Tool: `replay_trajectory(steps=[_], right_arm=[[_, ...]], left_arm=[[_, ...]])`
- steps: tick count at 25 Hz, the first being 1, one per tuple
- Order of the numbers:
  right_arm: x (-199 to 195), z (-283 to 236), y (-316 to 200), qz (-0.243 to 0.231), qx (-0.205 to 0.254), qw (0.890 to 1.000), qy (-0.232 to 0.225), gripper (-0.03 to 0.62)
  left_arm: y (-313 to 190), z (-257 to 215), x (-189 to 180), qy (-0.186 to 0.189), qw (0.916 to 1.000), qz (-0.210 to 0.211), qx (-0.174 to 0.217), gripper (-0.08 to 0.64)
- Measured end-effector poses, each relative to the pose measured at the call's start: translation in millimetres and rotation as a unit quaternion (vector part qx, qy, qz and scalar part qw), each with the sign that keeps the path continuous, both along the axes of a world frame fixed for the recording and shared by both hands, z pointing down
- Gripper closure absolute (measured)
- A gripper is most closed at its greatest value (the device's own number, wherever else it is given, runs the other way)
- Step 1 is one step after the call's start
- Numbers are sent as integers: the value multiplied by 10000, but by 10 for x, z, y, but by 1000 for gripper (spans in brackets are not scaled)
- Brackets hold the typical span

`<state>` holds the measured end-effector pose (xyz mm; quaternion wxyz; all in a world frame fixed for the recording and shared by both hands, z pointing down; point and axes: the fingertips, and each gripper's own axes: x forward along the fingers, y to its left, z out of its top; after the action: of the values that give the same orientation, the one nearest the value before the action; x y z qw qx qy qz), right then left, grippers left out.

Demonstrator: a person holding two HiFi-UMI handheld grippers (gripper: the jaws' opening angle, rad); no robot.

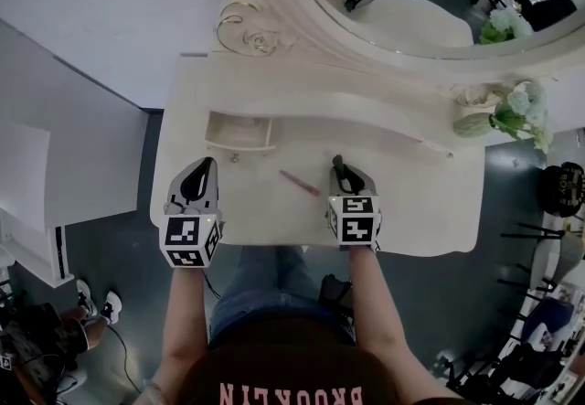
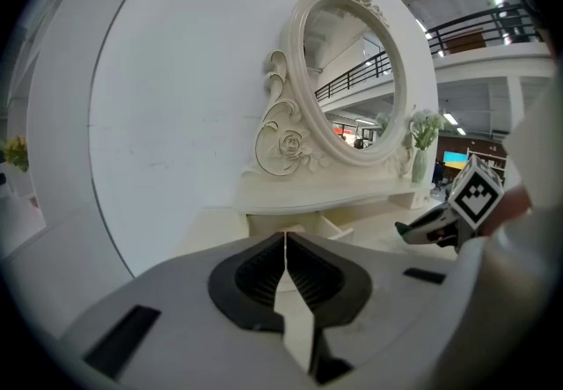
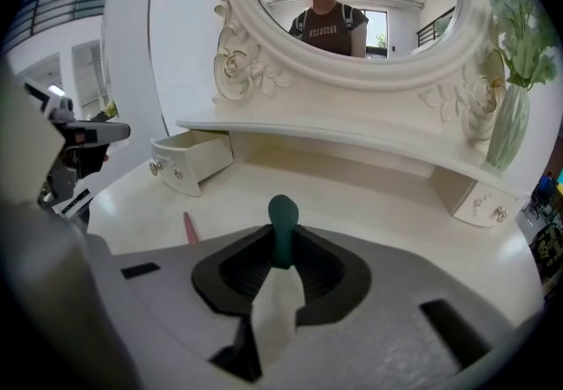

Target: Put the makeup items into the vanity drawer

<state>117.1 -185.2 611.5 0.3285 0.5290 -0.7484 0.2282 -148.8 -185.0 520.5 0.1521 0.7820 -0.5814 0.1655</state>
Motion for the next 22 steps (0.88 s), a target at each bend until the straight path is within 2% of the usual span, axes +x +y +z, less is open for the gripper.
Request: replay_trajectory(steps=[4,10,22], right_arm=[[-35,-217,-74,30,214,9995,-251,531],[-89,-489,-184,-37,516,9979,-379,525],[-137,-781,-320,-23,839,9953,-481,520]], left_arm=[[-22,-171,32,-3,9998,18,187,554],[-31,-374,47,17,9991,0,424,554],[-100,-696,-67,1,9966,-136,815,554]])
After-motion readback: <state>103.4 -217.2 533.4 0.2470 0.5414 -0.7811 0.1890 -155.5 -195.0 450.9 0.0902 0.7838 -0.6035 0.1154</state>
